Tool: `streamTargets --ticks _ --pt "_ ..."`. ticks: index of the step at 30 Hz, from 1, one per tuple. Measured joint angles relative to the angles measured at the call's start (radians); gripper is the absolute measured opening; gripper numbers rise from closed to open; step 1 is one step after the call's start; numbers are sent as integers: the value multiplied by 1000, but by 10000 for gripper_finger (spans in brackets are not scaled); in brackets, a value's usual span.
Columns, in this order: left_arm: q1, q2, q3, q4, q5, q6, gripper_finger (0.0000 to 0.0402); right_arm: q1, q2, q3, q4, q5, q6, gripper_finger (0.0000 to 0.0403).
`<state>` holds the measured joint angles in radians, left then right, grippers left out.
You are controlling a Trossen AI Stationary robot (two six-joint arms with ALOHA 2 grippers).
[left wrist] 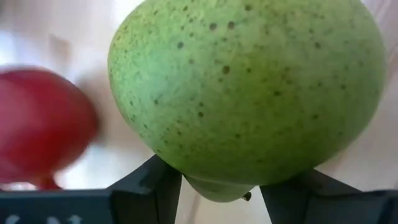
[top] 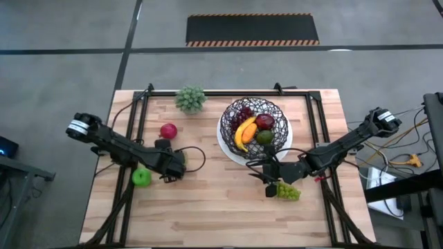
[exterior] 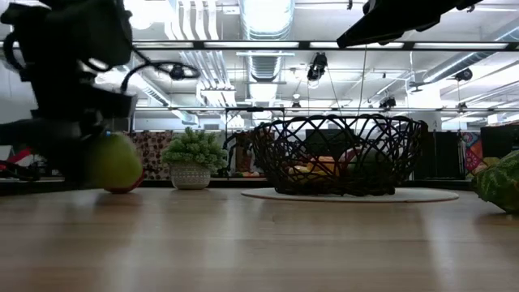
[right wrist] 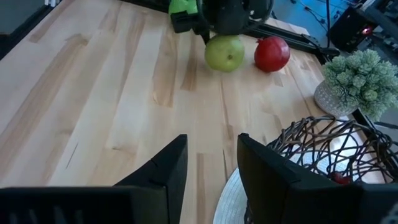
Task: Build produce basket
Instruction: Put the green pear into the black wire basket
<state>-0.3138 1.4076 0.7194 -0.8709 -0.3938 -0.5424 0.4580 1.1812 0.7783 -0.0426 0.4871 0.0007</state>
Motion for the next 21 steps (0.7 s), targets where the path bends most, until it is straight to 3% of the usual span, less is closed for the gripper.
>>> streamTargets --ticks 3,8,17,21 --pt "-2 -37 33 39 -67 8 158 0 2 -7 41 0 -2 130" --pt "-2 -105 42 360 -139 151 158 0 37 -47 253 3 -82 123" --pt "-2 -137 10 965 -139 528 166 0 179 -145 744 10 -240 104" --pt "-2 -118 -10 1177 -134 623 167 -7 247 -146 864 9 -180 113"
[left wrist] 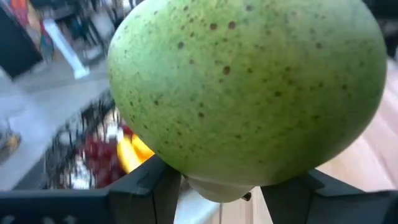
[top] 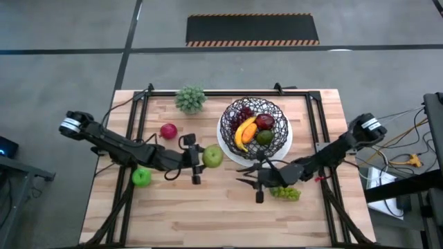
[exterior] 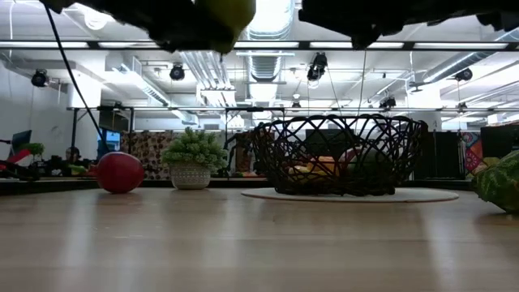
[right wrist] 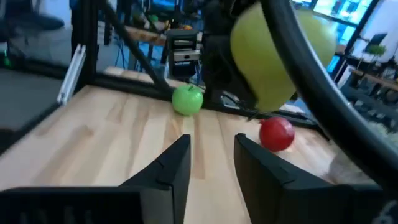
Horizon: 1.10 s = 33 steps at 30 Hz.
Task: Build produce basket
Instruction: Put the green pear into the black wire basket
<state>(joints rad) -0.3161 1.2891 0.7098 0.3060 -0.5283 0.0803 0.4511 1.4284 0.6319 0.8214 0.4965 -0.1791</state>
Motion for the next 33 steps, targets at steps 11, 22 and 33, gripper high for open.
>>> streamTargets --ticks 11,22,33 --pt "0 86 -3 294 84 112 169 -46 22 10 164 -7 91 253" --pt "4 212 8 449 87 170 169 -65 77 101 156 0 62 325" --pt "4 255 43 518 93 159 169 -85 79 108 156 -51 67 325"
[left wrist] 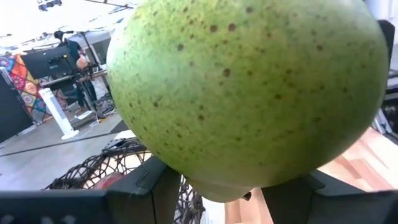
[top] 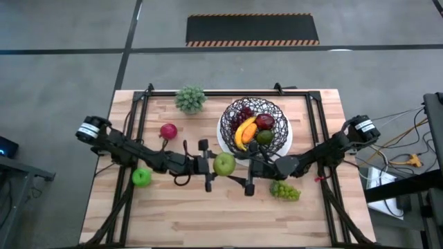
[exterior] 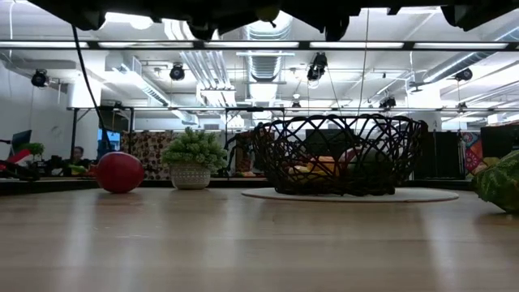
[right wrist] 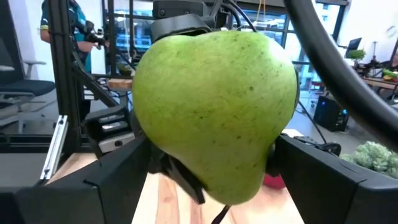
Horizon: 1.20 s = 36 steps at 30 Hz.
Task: Build produce basket
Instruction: Put the green pear into the black wire basket
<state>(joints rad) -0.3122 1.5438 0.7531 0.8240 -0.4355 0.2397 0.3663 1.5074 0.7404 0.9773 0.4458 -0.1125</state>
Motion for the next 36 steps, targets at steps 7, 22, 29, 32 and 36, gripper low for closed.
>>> streamTargets --ticks 7,22,29,32,36 --pt "2 26 16 21 34 -3 170 -5 0 7 -4 -12 -46 325" --pt "3 29 17 39 45 -4 170 -34 0 9 0 -105 -83 271" --pt "3 28 12 36 49 -1 182 -33 0 9 -3 -106 -67 237" --pt "3 28 10 24 49 8 204 -34 0 9 -8 -102 -56 236" --pt "3 28 10 6 49 10 232 -35 0 9 -21 -98 -52 239"
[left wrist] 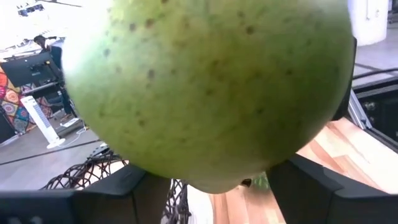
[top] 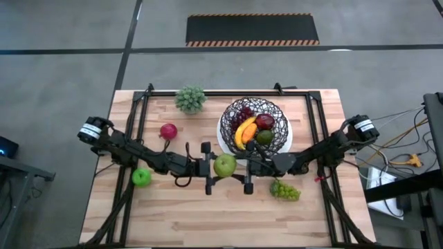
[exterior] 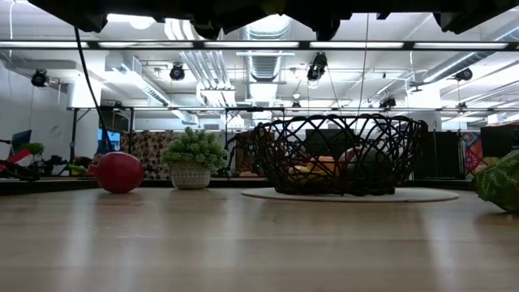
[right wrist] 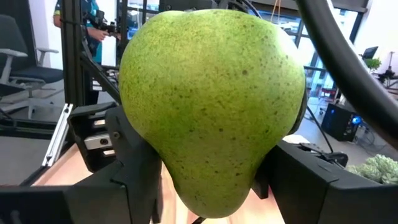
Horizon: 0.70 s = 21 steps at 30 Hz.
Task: Build produce basket
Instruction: Put the green pear into the black wire basket
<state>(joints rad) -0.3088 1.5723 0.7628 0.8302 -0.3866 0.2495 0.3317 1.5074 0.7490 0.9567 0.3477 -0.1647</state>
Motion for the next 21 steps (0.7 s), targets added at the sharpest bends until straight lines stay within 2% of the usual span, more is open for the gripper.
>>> streamTargets --ticks 9,16,21 --pt "1 -44 -35 -70 3 7 247 -2 0 3 -25 -7 -2 230" --pt "4 -162 -60 -284 -190 -7 248 1 -26 3 -39 8 -3 225" --pt "4 -239 -73 -428 -232 -7 248 5 -74 4 -130 46 11 225"
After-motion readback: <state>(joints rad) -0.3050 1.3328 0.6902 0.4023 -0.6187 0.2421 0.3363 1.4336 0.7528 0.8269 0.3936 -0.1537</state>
